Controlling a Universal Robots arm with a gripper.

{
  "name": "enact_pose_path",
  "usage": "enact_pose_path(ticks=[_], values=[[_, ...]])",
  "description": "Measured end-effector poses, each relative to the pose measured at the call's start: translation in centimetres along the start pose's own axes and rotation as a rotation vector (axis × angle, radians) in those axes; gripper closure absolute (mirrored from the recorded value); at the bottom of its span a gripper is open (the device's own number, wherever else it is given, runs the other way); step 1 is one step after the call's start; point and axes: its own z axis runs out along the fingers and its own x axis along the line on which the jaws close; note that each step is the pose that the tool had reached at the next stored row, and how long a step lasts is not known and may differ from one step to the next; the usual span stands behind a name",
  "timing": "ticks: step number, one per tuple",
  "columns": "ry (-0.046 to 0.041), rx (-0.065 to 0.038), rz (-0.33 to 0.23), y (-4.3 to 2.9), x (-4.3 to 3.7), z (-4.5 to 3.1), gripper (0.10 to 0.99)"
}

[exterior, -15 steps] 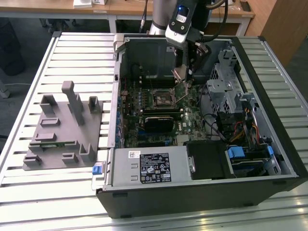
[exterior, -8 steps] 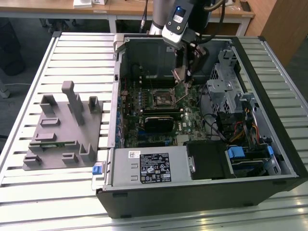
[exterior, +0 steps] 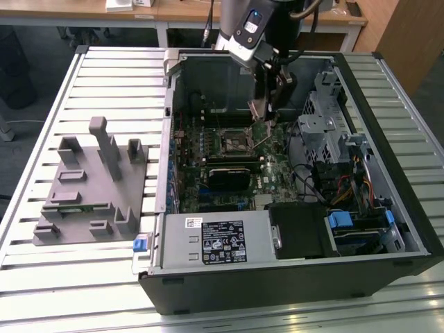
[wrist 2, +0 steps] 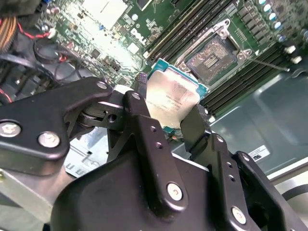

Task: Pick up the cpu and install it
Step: 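Place the cpu into insertion slot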

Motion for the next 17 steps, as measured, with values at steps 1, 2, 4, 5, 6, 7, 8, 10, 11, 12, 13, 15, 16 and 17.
enact_pose_path(ticks=[1,2,4,5,6,7,8,10,11,12,13,15,16,17], values=[[-0.0008,0.000,0.013,0.00,0.00,0.04,0.553],[-0.0014,0.000,0.024,-0.01,0.00,0.08,0.553],[-0.0027,0.000,0.043,-0.02,0.00,0.13,0.553],[-0.0033,0.000,0.053,-0.04,0.01,0.16,0.553],[-0.0040,0.000,0.064,-0.09,0.02,0.19,0.553],[-0.0046,0.000,0.075,-0.15,0.04,0.22,0.553],[-0.0052,0.000,0.085,-0.22,0.06,0.24,0.553],[-0.0065,0.000,0.106,-0.37,0.11,0.29,0.553],[-0.0072,-0.001,0.116,-0.45,0.14,0.32,0.553],[-0.0078,-0.001,0.127,-0.52,0.15,0.35,0.553],[-0.0085,-0.001,0.138,-0.57,0.17,0.38,0.553],[-0.0097,-0.001,0.159,-0.68,0.22,0.45,0.553],[-0.0102,-0.001,0.165,-0.77,0.29,0.49,0.553],[-0.0102,-0.001,0.168,-0.90,0.41,0.54,0.553]])
